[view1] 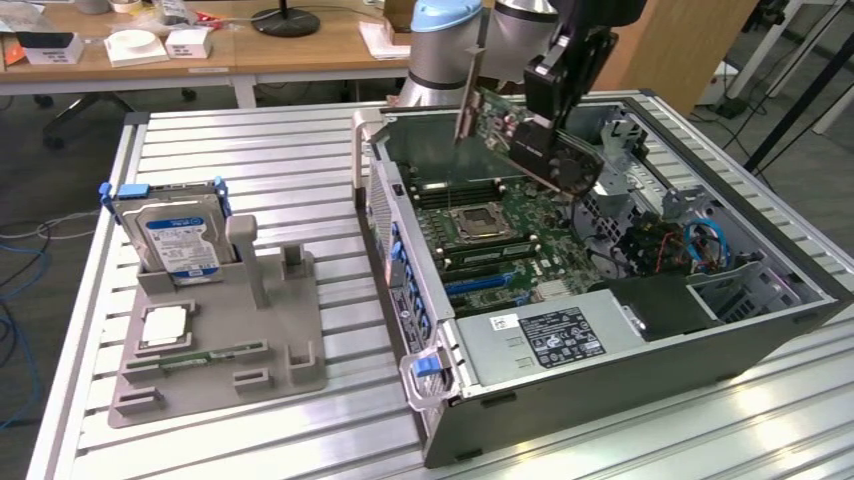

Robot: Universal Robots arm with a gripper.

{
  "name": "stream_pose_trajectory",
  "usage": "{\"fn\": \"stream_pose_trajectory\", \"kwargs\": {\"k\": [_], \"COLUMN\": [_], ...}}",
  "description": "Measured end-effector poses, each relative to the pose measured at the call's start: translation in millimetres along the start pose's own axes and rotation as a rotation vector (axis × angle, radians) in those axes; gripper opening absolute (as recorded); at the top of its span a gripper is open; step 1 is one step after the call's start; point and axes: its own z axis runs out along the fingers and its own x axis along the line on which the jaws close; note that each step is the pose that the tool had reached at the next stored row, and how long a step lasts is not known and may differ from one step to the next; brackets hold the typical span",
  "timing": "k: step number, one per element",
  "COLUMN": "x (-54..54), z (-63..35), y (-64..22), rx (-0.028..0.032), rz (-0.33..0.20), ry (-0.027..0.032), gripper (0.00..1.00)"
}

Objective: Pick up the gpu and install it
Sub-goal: 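Insert the gpu into the slot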

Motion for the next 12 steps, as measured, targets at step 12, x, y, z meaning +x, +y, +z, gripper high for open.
{"fn": "stream_pose_trajectory", "kwargs": {"k": [12], "x": [-0.3], "z": [0.0], "y": [-0.2], "rx": [-0.0024], "rz": [-0.142], "ry": [0.0011], "gripper": [0.26]}}
